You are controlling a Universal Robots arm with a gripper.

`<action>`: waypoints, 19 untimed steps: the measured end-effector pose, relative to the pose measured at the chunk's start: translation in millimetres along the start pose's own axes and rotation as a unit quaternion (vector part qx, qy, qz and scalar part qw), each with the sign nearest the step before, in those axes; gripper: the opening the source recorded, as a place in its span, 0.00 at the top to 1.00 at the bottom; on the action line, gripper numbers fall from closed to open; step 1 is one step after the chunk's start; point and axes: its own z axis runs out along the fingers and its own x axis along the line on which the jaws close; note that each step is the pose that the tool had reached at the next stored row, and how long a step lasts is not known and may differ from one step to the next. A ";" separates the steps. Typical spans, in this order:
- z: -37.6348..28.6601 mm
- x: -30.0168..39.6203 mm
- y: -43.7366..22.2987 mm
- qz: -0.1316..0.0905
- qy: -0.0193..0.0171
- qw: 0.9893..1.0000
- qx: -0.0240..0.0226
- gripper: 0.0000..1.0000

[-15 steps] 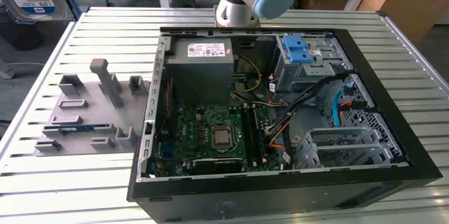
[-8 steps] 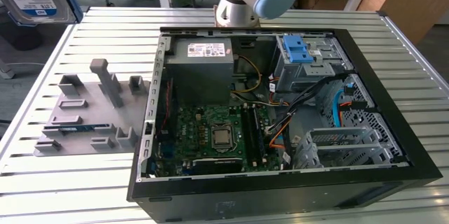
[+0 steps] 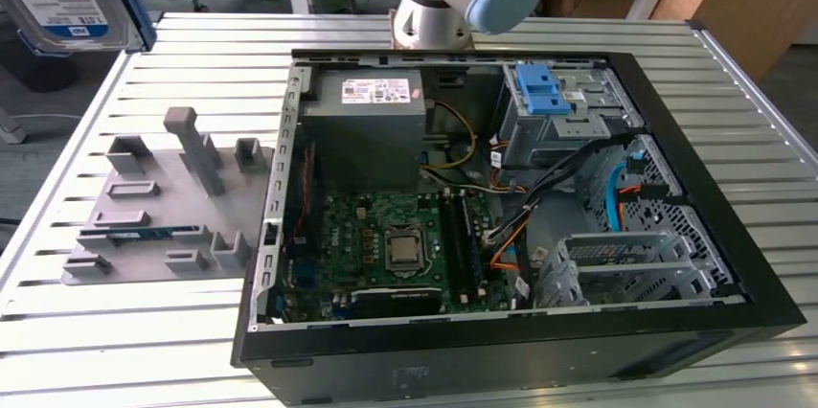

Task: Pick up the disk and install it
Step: 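Pick up the disk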

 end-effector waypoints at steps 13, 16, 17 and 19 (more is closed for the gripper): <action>0.3 5.2 -23.4 0.000 0.000 1.000 -0.001 0.64; 0.5 5.3 -31.4 0.000 0.000 1.000 -0.001 0.64; 0.5 5.4 -34.0 0.000 0.000 1.000 -0.001 0.64; 0.6 6.2 -39.2 0.000 0.000 1.000 -0.001 0.64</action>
